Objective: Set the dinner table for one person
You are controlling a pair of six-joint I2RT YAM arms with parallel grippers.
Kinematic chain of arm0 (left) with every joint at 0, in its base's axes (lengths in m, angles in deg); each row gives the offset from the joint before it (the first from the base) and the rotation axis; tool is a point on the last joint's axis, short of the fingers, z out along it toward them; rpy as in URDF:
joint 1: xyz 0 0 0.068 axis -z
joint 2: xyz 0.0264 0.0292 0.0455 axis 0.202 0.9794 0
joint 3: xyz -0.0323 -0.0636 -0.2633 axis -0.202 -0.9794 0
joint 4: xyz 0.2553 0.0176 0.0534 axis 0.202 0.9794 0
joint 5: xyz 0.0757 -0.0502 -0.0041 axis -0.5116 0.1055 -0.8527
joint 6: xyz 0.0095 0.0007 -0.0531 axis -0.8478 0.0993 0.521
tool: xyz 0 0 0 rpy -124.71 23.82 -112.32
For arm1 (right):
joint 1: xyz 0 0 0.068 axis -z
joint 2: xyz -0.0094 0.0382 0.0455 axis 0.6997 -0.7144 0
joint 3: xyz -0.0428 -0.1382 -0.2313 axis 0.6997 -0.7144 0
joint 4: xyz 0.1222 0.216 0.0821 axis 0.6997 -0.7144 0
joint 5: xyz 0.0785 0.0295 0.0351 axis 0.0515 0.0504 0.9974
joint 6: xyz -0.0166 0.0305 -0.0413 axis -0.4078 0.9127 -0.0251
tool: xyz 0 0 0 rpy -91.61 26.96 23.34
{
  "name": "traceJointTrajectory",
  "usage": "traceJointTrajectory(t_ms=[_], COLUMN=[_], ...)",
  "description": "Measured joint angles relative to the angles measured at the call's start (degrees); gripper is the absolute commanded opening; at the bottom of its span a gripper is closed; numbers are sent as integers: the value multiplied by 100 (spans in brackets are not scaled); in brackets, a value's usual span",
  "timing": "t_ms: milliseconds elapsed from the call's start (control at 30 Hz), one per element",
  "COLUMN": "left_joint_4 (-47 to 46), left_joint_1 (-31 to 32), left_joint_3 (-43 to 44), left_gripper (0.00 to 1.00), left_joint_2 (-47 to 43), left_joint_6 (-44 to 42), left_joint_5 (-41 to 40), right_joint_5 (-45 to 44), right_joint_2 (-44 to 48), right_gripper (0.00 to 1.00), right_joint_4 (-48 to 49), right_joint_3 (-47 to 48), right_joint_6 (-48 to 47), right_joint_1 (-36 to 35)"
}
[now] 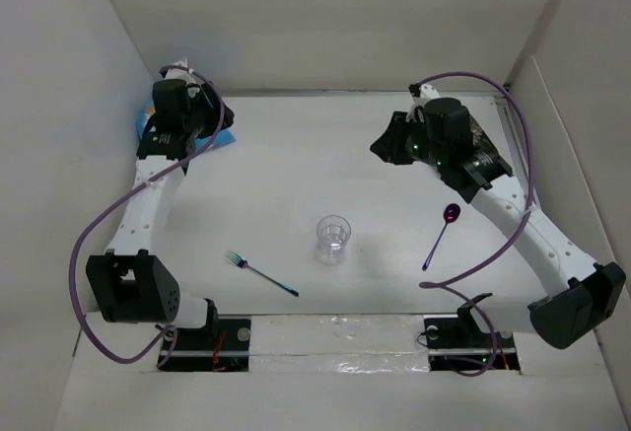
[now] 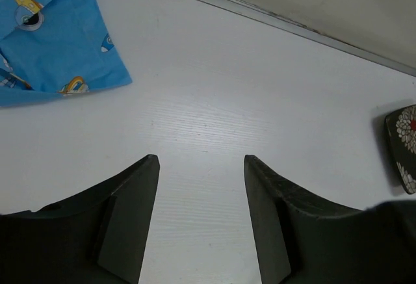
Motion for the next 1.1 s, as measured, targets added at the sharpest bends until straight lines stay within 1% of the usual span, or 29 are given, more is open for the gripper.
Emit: traceJointTrajectory(t_ms=[33, 67, 100, 133, 200, 233, 300, 333, 367, 400, 433, 500, 533, 567, 600, 633, 667, 700, 733, 800, 867, 1100], left_joint_4=[66, 118, 166, 199, 254, 304, 378, 428, 442, 481, 529, 658, 710, 752, 785, 844, 846, 929, 1010, 1069, 1115, 1231], left_joint_1=[0, 0, 0, 0, 2, 22, 72, 96, 129, 164, 197, 236, 245, 262, 269, 271, 271, 269, 269, 269, 269, 269], left_joint_3=[59, 142, 245, 369, 660, 841, 1211, 1425, 1596, 1764, 1926, 2236, 2380, 2485, 2564, 2594, 2621, 2645, 2686, 2741, 2756, 3016], left_gripper=[51, 49, 45, 26, 5, 0, 0, 3, 11, 22, 35, 38, 42, 44, 45, 47, 47, 47, 48, 48, 51, 53], left_joint_2=[11, 39, 83, 155, 380, 540, 935, 1176, 1427, 1674, 1928, 2463, 2728, 2983, 3220, 3364, 3613, 3788, 3954, 4236, 4422, 4894], left_joint_6=[-24, -50, -96, -149, -264, -354, -522, -610, -697, -785, -859, -977, -1021, -1071, -1093, -1132, -1134, -1137, -1134, -1132, -1128, -1121], left_joint_5=[-72, -142, -234, -319, -529, -691, -990, -1150, -1287, -1388, -1480, -1650, -1727, -1786, -1836, -1888, -1891, -1912, -1928, -1939, -1974, -2258], right_joint_5=[20, 46, 48, 59, 76, 92, 127, 149, 168, 179, 181, 179, 170, 166, 149, 125, 96, 90, 63, 46, 37, 15], right_joint_2=[0, 7, 31, 52, 109, 125, 127, 127, 129, 129, 129, 129, 129, 129, 129, 129, 129, 129, 129, 129, 129, 127], right_gripper=[8, 0, 0, 0, 0, 0, 0, 0, 0, 0, 0, 0, 0, 4, 15, 30, 31, 41, 44, 46, 47, 47], right_joint_4=[2, 39, 59, 90, 120, 125, 131, 140, 151, 157, 157, 157, 157, 155, 155, 153, 155, 151, 142, 140, 140, 111], right_joint_3=[-28, -68, -127, -190, -310, -343, -350, -350, -350, -350, -350, -348, -343, -337, -332, -328, -326, -326, -323, -323, -323, -323], right_joint_6=[-11, 9, 33, 31, 31, 33, 31, 31, 31, 31, 31, 26, 24, 22, 17, 15, 0, -11, -2, -15, -15, -15], right_joint_1=[0, 0, -7, -11, -39, -72, -120, -136, -162, -179, -195, -227, -232, -236, -249, -256, -256, -258, -258, -262, -262, -315])
